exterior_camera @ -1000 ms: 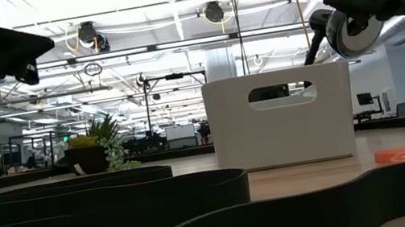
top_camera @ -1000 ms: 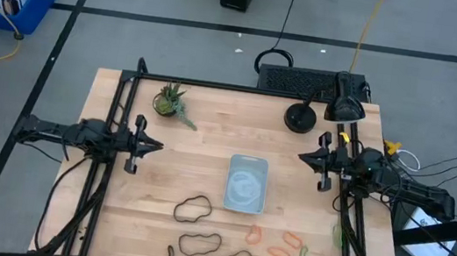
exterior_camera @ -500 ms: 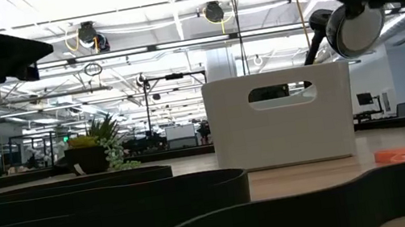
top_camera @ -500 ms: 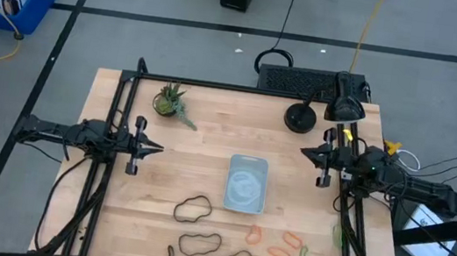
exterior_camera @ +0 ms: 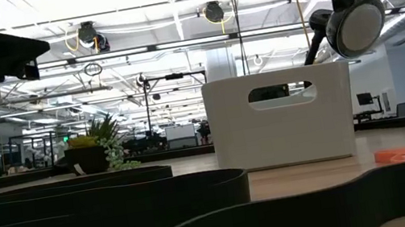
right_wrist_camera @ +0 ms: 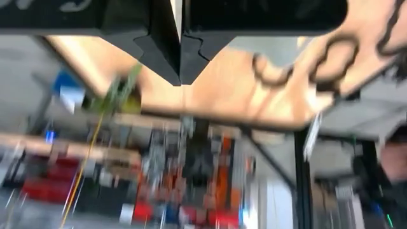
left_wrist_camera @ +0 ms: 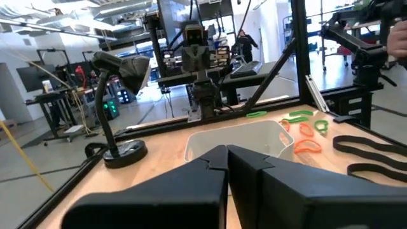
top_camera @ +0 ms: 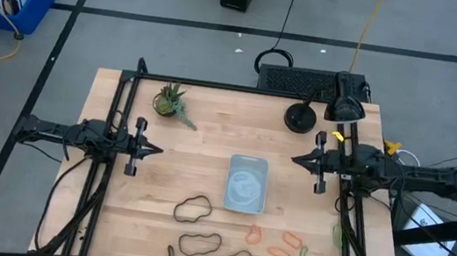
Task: Pick and place rubber bands into bin
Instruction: Put the orange rubber band into the white bin
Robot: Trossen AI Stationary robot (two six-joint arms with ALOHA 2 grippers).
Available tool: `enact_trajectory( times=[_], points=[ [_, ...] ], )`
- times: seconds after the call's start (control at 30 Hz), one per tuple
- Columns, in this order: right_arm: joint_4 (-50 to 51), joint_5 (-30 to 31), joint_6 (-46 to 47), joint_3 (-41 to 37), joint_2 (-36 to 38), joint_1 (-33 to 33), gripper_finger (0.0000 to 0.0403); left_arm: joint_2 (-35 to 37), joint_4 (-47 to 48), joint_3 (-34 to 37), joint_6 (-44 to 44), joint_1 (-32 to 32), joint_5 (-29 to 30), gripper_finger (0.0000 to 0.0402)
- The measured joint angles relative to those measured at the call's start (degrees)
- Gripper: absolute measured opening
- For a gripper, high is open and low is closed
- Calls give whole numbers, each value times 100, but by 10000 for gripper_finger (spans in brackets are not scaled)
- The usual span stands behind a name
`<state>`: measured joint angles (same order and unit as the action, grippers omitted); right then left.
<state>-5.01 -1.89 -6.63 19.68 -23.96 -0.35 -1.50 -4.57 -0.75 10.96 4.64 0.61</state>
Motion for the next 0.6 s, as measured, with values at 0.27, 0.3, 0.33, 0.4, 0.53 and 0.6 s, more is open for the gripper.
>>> enact_trajectory(
  times=[0.27,0.3,0.33,0.4,0.53,0.6],
  points=[
    [2845,1982,587,2048,-2030,2098,39,0,-29,0,-323,0,389,31],
    [3119,2162,774,2259,-2323,2331,52,0,-29,0,-379,0,391,31],
    [3418,2299,978,2457,-2624,2530,66,0,-31,0,-408,0,391,31],
    [3905,2445,1409,2794,-3158,2846,97,1,-32,0,-419,0,393,30],
    [4322,2397,2293,3029,-4026,3265,164,0,-34,0,-488,0,393,31],
    [4326,2161,2648,3033,-4328,3400,193,2,-47,0,-537,0,395,30]
  ],
)
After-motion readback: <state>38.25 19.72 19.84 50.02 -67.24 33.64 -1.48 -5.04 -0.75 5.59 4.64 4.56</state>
